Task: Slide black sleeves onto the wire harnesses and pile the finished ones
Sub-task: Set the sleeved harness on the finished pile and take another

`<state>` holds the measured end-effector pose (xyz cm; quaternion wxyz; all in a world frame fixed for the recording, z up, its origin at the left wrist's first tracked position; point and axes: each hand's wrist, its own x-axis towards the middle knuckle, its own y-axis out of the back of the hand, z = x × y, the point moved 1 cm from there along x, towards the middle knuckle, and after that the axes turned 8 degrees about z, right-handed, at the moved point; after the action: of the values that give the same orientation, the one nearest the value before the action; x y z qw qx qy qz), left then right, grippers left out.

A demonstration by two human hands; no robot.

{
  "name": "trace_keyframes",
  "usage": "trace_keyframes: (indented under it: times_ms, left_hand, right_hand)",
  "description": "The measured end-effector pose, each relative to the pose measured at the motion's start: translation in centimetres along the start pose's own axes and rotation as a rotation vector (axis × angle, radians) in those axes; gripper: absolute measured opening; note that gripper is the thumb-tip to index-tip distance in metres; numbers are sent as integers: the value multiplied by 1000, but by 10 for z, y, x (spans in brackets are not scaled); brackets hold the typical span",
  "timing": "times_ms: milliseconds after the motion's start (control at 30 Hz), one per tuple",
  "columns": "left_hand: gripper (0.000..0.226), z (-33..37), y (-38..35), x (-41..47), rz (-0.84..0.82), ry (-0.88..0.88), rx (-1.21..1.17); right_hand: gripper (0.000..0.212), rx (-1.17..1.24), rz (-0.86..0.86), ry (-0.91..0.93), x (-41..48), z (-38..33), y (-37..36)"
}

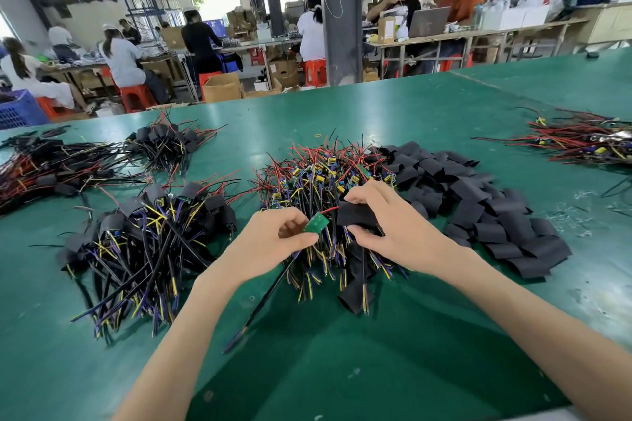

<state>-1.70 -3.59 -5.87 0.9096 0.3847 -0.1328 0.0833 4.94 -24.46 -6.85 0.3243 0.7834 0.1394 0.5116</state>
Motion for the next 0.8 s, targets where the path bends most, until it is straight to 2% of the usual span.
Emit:
trace_keyframes:
  times_ms: [67,167,300,433,567,700,800]
  left_hand:
    - [15,2,3,0,-1,10,-35]
    - [15,6,6,-2,-87,14,-92]
    - [24,10,7,-6,-194,41,-123]
    - [35,11,5,-6,-166,84,-170]
    - [30,5,-4,-5,-119,258,-282]
    - [40,-1,-10,-3,-94,278,-291]
    - [17,-1,-10,-3,-82,253,-328]
  right_hand:
    - [38,-56,-14,37,1,-1,1]
    - [38,-113,-31,67,2,-3,2]
    - [39,-109,-84,90,0,-4,1]
    - [41,-210,-133,119,2,-3,3]
    - [42,-304,-137,109,2,-2,5]
    - [43,-313,-163,88,2,-1,6]
    - [43,-274,-158,89,0,-1,5]
